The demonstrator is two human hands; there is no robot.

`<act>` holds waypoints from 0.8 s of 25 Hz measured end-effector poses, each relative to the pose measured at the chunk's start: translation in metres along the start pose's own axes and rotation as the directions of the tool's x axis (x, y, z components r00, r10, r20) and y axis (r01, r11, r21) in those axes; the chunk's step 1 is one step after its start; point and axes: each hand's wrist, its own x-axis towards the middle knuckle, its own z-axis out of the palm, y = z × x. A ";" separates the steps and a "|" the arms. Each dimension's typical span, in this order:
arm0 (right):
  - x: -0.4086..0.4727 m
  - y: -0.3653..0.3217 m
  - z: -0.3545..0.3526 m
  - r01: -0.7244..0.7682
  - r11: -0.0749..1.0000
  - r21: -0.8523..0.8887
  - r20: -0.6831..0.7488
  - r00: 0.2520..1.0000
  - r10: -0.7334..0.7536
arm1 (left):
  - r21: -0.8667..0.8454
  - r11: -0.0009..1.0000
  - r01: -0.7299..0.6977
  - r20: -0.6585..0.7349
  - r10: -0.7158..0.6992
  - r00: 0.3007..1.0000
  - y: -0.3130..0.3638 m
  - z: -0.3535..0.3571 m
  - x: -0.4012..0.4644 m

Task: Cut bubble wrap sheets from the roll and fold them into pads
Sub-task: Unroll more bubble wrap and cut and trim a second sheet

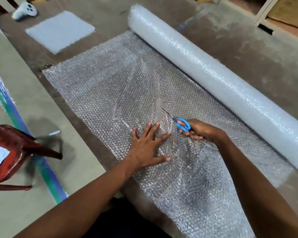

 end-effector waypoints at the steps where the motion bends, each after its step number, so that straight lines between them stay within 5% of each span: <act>1: 0.002 -0.001 0.002 -0.014 1.000 0.017 -0.003 1.000 0.014 | -0.002 1.000 -0.002 0.003 0.002 1.000 0.001 -0.001 -0.001; 11: 0.014 -0.024 -0.001 -0.060 0.996 -0.058 -0.017 0.998 0.060 | -0.033 0.997 -0.065 0.025 0.066 0.997 -0.014 -0.016 0.004; 15: 0.015 -0.027 -0.001 -0.010 0.996 -0.084 0.015 1.000 0.011 | -0.237 0.967 -0.095 -0.121 0.068 0.990 -0.043 -0.032 0.027; 20: 0.019 -0.030 0.004 -0.030 0.999 -0.026 -0.014 0.999 0.030 | -0.016 0.984 -0.177 0.005 0.177 0.984 -0.070 -0.039 0.051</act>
